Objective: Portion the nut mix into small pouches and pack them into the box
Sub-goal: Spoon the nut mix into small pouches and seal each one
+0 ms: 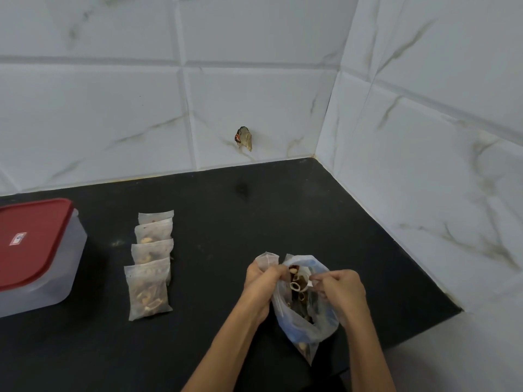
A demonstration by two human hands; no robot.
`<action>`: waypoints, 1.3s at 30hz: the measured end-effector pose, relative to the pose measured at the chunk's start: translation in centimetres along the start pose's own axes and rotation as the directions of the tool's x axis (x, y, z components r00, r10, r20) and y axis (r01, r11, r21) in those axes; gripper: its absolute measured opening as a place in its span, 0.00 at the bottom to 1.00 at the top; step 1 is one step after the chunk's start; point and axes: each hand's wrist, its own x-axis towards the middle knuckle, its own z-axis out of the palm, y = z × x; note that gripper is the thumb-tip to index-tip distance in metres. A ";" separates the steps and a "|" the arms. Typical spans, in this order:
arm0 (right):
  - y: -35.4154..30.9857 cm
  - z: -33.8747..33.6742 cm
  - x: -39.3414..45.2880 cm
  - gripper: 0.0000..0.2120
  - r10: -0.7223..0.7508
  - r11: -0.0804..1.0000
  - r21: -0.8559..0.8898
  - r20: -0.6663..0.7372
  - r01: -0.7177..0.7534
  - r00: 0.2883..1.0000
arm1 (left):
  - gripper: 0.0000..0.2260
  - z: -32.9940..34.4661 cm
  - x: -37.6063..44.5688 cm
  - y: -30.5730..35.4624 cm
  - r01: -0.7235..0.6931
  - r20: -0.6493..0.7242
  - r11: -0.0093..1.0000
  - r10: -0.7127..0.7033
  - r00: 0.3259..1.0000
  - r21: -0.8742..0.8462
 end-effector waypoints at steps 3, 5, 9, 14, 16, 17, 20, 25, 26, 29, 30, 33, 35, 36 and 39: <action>-0.1 0.1 0.0 0.08 0.005 0.999 0.037 0.012 -0.005 1.000 | 0.12 0.1 -0.1 -0.2 -0.011 -0.018 1.000 0.011 1.000 -0.009; 0.0 0.7 -0.2 0.08 -0.027 1.000 -0.016 -0.004 0.027 1.000 | 0.10 -0.1 0.1 -0.5 -0.012 -0.041 1.000 0.013 0.999 0.018; 0.0 0.8 -0.4 0.08 -0.133 0.982 -0.140 -0.017 0.129 0.991 | 0.07 -0.4 0.1 -1.1 -0.056 -0.008 0.989 0.057 0.998 0.140; -0.9 -0.4 -1.3 0.03 -0.249 0.917 -0.349 -0.121 0.193 0.961 | 0.03 -0.3 -0.4 -1.5 -0.037 -0.014 0.986 0.040 0.999 0.161; -1.2 -0.3 -1.5 0.02 -0.266 0.903 -0.385 -0.150 0.192 0.952 | 0.03 -0.3 -0.4 -1.5 -0.020 -0.020 0.989 0.024 1.000 0.146; -1.1 0.0 -1.7 0.02 -0.269 0.896 -0.401 -0.146 0.192 0.952 | 0.02 -0.2 -0.5 -1.5 -0.017 -0.022 0.991 0.020 1.000 0.135; -0.7 0.8 -1.8 0.04 -0.272 0.871 -0.444 -0.081 0.209 0.959 | 0.03 -0.1 -0.9 -1.4 -0.005 -0.012 0.997 0.006 1.000 0.080; -0.1 1.1 -1.8 0.07 -0.273 0.889 -0.391 -0.032 0.239 0.961 | 0.04 0.0 -1.4 -1.2 0.025 -0.009 1.000 -0.025 1.000 -0.015; 0.2 1.1 -1.8 0.07 -0.276 0.898 -0.369 -0.043 0.241 0.960 | 0.04 0.1 -1.4 -1.2 0.027 -0.007 0.999 -0.027 1.000 -0.022; 0.8 0.7 -1.7 0.07 -0.221 0.953 -0.230 -0.089 0.196 0.971 | 0.09 0.0 -1.4 -1.4 0.058 0.020 0.997 -0.057 0.998 -0.044; 1.1 0.4 -1.6 0.07 -0.180 0.973 -0.163 -0.094 0.163 0.979 | 0.10 0.0 -1.3 -1.5 0.071 0.034 0.996 -0.070 0.997 -0.055; 2.1 -0.2 -1.3 0.09 -0.047 0.998 0.036 -0.077 0.050 0.996 | 0.10 0.2 -1.3 -1.6 0.067 0.050 0.997 -0.065 0.997 -0.047; 2.7 -0.2 -1.2 0.10 -0.010 0.994 0.108 -0.082 0.019 0.997 | 0.06 0.6 -1.5 -1.5 0.034 0.028 0.999 -0.034 0.999 0.000; 2.9 -0.1 -1.2 0.11 -0.012 0.992 0.121 -0.091 0.023 0.996 | 0.05 0.7 -1.6 -1.5 0.012 0.022 1.000 -0.013 1.000 0.026; 2.8 0.2 -1.4 0.12 -0.018 0.989 0.146 -0.095 0.032 0.995 | 0.06 0.9 -2.1 -1.5 -0.012 0.041 0.998 0.009 0.999 0.057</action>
